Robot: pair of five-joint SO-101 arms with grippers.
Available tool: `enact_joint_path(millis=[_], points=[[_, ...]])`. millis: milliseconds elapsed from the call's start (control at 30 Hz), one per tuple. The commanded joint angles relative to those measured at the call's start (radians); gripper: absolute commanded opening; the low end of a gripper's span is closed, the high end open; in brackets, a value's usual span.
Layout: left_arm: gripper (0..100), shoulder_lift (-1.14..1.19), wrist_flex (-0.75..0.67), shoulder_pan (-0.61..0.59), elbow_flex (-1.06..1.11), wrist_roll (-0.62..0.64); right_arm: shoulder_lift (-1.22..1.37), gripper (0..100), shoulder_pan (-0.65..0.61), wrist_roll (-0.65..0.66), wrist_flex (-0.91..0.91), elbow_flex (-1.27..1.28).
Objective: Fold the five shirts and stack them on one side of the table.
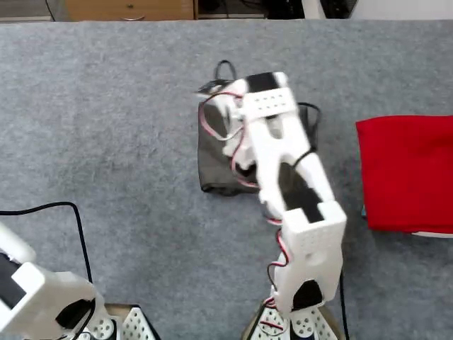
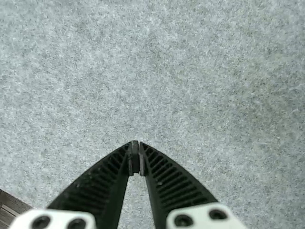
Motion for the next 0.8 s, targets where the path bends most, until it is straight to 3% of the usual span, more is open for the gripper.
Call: enact_joint_path(millis=[0,167,367,533,767], points=[[2,-0.042,-0.006,-0.014,-0.040,-0.005,-0.013,0.3,-0.099,-0.029,-0.041,-0.002],[2,-0.042,-0.006,-0.015,-0.040,-0.005,0.131,0.3,-0.199,-0.080,-0.120,0.039],[2,-0.042,-0.005,-0.017,-0.040,-0.006,0.211,0.2,-0.266,-0.091,-0.080,-0.036],[2,-0.044,-0.005,-0.017,-0.040,-0.006,0.211,0.2,-0.251,-0.084,0.057,-0.223],[2,-0.044,-0.005,-0.017,-0.040,-0.006,0.133,0.2,-0.150,-0.083,0.058,-0.321]])
